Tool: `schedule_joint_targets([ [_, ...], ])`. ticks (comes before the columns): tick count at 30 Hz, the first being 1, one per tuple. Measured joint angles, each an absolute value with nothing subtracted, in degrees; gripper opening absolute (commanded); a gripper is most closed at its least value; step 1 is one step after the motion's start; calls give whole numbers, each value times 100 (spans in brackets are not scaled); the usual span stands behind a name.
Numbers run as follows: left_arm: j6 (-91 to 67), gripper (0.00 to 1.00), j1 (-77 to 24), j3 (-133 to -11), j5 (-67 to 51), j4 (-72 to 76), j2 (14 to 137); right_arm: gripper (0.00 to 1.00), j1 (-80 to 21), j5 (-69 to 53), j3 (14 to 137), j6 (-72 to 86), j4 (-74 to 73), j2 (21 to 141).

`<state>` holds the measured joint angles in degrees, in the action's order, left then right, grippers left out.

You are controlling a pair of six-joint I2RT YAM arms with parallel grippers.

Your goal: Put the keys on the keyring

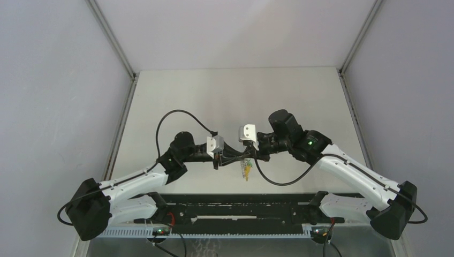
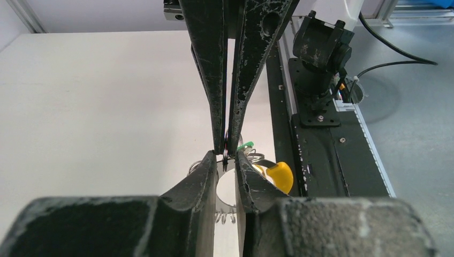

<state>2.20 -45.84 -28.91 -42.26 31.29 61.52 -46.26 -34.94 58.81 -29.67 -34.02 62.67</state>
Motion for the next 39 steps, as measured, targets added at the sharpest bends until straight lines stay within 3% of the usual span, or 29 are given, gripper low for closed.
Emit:
schedule_joint_targets([
  [8,416,28,-4602,-2943,-4165,2895,6143,0,-4626,-3507,5881,-2967,-3413,6265],
  [16,561,22,-4600,-2943,-4049,2679,6097,0,-4628,-3570,5881,-2967,-3413,6246],
  [30,478,26,-4600,-2943,-4134,2753,6060,0,-4685,-3599,6045,-2989,-3461,6368],
  [34,445,22,-4600,-2943,-4167,2775,6051,0,-4696,-3597,6055,-2991,-3461,6379],
  [39,399,1,-4600,-2943,-4206,2773,6012,0,-4698,-3579,6060,-2998,-3461,6386],
])
